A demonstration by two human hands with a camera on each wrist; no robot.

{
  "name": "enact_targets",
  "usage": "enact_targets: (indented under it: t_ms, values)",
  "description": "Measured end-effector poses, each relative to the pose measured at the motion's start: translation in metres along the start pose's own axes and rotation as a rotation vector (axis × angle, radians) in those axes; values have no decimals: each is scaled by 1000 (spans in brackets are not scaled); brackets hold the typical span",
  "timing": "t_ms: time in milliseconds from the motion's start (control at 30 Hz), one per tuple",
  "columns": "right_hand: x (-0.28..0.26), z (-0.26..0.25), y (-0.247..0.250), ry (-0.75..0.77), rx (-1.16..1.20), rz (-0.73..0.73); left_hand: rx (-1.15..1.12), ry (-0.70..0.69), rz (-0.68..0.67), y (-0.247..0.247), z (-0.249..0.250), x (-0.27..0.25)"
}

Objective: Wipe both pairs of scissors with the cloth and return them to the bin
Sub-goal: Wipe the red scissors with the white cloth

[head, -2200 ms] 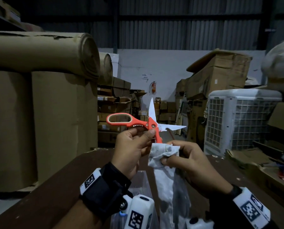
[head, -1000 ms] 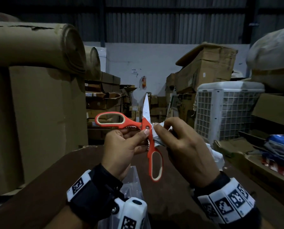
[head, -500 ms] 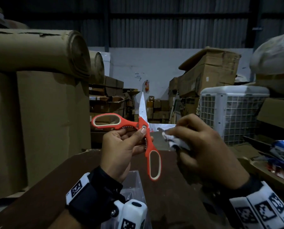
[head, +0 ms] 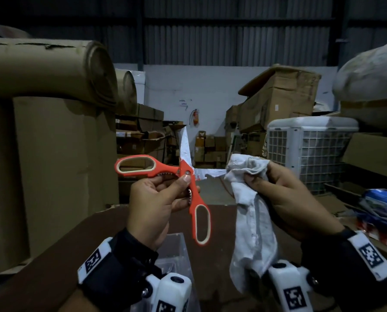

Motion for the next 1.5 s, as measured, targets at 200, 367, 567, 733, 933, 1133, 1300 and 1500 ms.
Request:
enact_targets:
  t_ms: [200, 367, 567, 733, 933, 1133, 1300, 1500]
  values:
    - [2, -5, 11, 149, -124, 59, 8, 18, -7, -1, -2, -1]
    - [0, -10, 12, 225, -257, 105, -5, 22, -2, -1, -2, -1]
    - [-6, -20, 7, 367, -658, 215, 43, 17, 21, 0, -3, -1]
    - [-10, -26, -3, 502, -721, 202, 53, 24, 19, 2, -3, 0]
    - [-4, -18, 8, 411, -653, 156, 58, 17, 27, 5, -4, 2]
    - [-4, -25, 2, 418, -518, 121, 35, 18, 27, 5, -1, 3]
    - [-5, -24, 4, 388, -515, 166, 32, 23, 36, 6, -3, 3]
    - [-2, -19, 10, 325, -563, 145, 50, 26, 31, 7, -2, 4]
Point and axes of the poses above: each hand's wrist, its own x-axis towards the middle knuckle, its own y-axis out of the back of the hand, z = x × y, the point moved 7 cm from there along x, towards the middle knuckle, and after that the axes turned 9 degrees about x, right-handed, at the moved point
